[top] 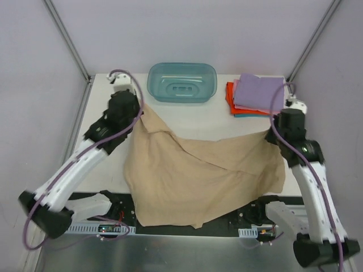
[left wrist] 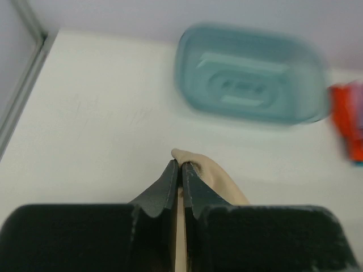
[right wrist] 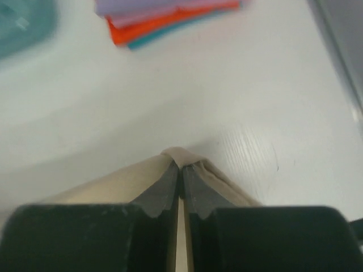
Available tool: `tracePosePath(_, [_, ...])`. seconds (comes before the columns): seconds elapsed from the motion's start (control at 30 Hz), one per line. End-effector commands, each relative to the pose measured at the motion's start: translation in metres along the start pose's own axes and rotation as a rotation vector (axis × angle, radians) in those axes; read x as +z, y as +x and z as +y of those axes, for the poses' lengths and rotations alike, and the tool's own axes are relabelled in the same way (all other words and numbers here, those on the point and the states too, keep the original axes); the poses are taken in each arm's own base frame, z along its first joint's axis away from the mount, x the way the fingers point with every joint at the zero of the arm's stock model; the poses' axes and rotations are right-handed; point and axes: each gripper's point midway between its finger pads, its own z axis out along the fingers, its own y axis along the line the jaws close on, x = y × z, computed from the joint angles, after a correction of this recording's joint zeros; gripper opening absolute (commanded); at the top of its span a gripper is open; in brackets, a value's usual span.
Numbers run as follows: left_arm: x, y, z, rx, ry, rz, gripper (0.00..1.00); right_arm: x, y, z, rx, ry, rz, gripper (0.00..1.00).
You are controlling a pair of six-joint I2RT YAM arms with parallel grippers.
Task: Fold and stack the t-shirts
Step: Flatten out the tshirt
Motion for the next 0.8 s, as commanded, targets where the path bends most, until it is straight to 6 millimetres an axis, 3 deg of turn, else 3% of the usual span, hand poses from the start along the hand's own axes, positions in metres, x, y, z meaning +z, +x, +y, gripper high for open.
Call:
tracePosePath(0.0, [0.064,0.117,0.019,-0.021,-0.135,0.298,0.00,0.079,0.065,-0.010,0.016,0.138,0.223,0.13])
tracePosePath(0.03, [0.081,0.150,0.020,0.023,-0.181,0.375,0.00,0.092,0.077,-0.016,0.039,0.157,0.279,0.16])
tracePosePath(0.07, [0.088,0.164,0.018,0.041,-0.187,0.409,0.00,0.103,0.088,-0.010,0.060,0.139,0.350,0.22])
tracePosePath(0.1, [0.099,0.193,0.017,0.080,-0.203,0.481,0.00,0.121,0.106,-0.014,0.054,0.172,0.444,0.29])
tracePosePath(0.13, [0.103,0.205,0.015,0.092,-0.202,0.513,0.00,0.129,0.113,-0.016,0.051,0.187,0.486,0.37])
tracePosePath(0.17, [0.106,0.215,0.013,0.097,-0.197,0.538,0.00,0.134,0.118,-0.015,0.042,0.187,0.517,0.59])
tracePosePath(0.2, [0.110,0.232,0.015,0.120,-0.213,0.578,0.00,0.141,0.122,-0.013,0.034,0.187,0.549,0.67])
tracePosePath(0.27, [0.113,0.243,0.020,0.131,-0.244,0.594,0.00,0.142,0.127,-0.010,0.031,0.168,0.572,0.74])
tracePosePath(0.4, [0.113,0.256,0.028,0.122,-0.266,0.625,0.00,0.128,0.138,0.002,0.058,0.077,0.593,0.75])
tracePosePath(0.53, [0.105,0.263,0.030,0.098,-0.260,0.642,0.00,0.100,0.168,0.014,0.099,-0.030,0.639,0.73])
tracePosePath(0.63, [0.096,0.273,0.029,0.079,-0.238,0.668,0.00,0.083,0.194,0.011,0.114,-0.026,0.687,0.68])
tracePosePath(0.77, [0.084,0.277,0.024,0.032,-0.192,0.680,0.00,0.071,0.214,0.010,0.141,-0.019,0.720,0.54])
